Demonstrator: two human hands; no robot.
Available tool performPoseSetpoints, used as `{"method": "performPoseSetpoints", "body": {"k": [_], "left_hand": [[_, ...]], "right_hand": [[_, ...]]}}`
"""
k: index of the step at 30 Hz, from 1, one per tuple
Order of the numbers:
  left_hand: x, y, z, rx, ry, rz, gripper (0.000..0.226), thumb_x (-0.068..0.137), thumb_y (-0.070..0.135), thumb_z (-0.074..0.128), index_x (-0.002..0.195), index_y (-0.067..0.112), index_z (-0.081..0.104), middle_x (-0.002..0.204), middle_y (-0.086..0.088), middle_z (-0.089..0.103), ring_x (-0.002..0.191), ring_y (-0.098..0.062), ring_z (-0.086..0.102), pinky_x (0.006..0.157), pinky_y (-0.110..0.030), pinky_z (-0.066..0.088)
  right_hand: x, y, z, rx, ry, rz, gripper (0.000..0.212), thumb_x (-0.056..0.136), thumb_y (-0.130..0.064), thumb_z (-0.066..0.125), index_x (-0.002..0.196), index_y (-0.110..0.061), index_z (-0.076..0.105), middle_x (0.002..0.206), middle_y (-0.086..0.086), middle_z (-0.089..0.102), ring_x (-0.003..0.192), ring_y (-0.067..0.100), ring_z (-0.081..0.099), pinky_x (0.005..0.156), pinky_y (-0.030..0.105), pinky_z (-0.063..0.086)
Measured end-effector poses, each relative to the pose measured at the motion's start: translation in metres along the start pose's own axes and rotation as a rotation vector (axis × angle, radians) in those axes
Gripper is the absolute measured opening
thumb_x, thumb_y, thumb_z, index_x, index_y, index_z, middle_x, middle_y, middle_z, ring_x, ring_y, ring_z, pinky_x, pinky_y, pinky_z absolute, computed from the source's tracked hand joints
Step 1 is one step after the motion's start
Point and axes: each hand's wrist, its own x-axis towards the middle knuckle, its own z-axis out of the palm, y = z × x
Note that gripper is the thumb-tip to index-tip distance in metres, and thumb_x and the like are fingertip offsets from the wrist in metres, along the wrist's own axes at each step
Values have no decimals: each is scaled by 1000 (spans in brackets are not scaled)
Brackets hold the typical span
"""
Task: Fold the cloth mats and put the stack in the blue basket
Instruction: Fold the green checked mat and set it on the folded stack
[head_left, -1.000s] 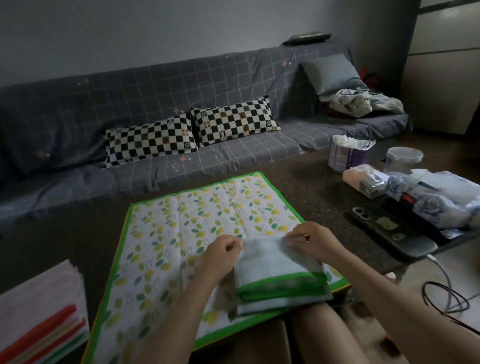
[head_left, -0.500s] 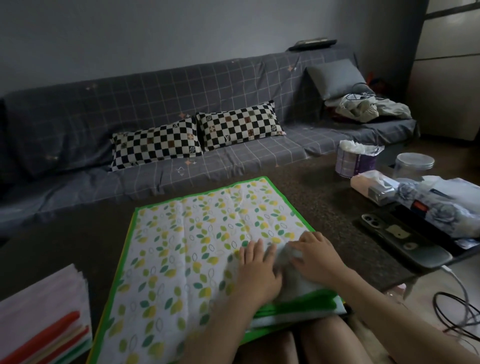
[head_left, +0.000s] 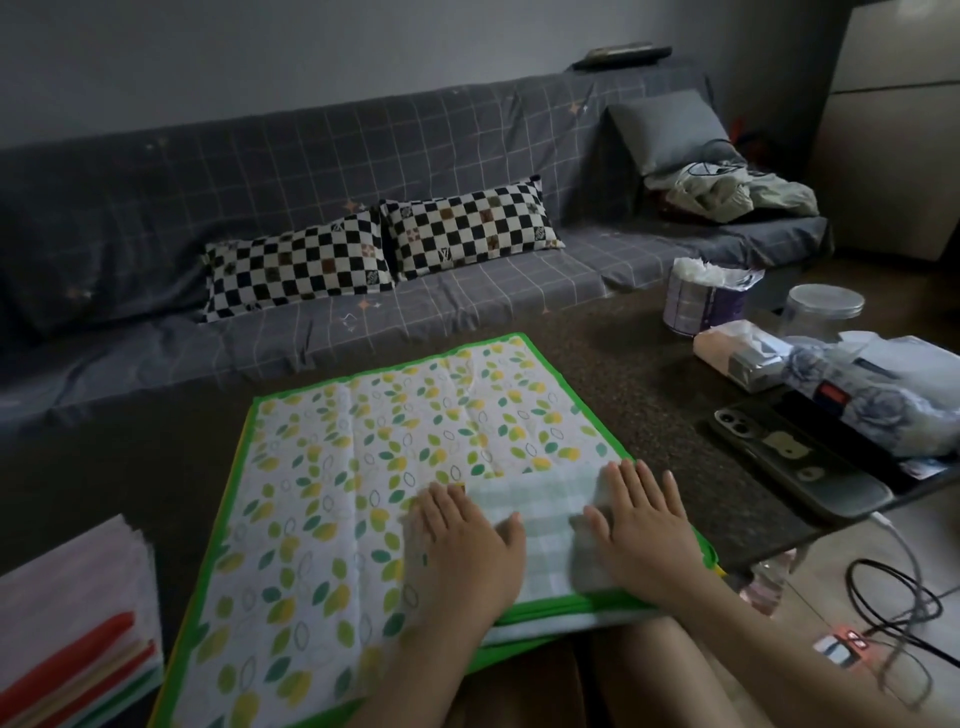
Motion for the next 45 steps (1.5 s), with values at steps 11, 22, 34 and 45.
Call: {"method": "performPoseSetpoints", "body": {"k": [11,22,34,45], "left_hand": [[-18,-4,-18,-656,140,49,49,96,26,49,140,26,26,121,4,55,93,-14,60,78,-33,54],[-32,-68,-94,-1118,332,-191,49,96,17,53,140,26,34,115,1,52,87,-11,56,66,-23,49],[-68,-194,-171,-804,600,-229,55,91,11,53,143,23,36,130,1,40,100,-10,43,85,-26,40],[-82,-303,-222,-685,657,-390,52,95,12,53,144,12,36,137,-4,34,75,1,41,50,-7,40]], "right_hand": [[-5,-6,-10,195,90,71,61,95,-54,27,144,-17,28,153,2,29,144,21,13,118,45,-6],[-15,-97,-49,858,-69,-109,55,99,-27,43,149,-25,19,153,-1,27,137,21,33,108,35,32],[-20,-257,-50,879,-5,-393,54,98,-25,45,148,-18,26,151,2,33,137,20,32,109,29,28],[-24,-380,-38,943,-196,-558,57,95,-23,53,146,-12,30,148,6,37,132,21,41,100,26,37]]}}
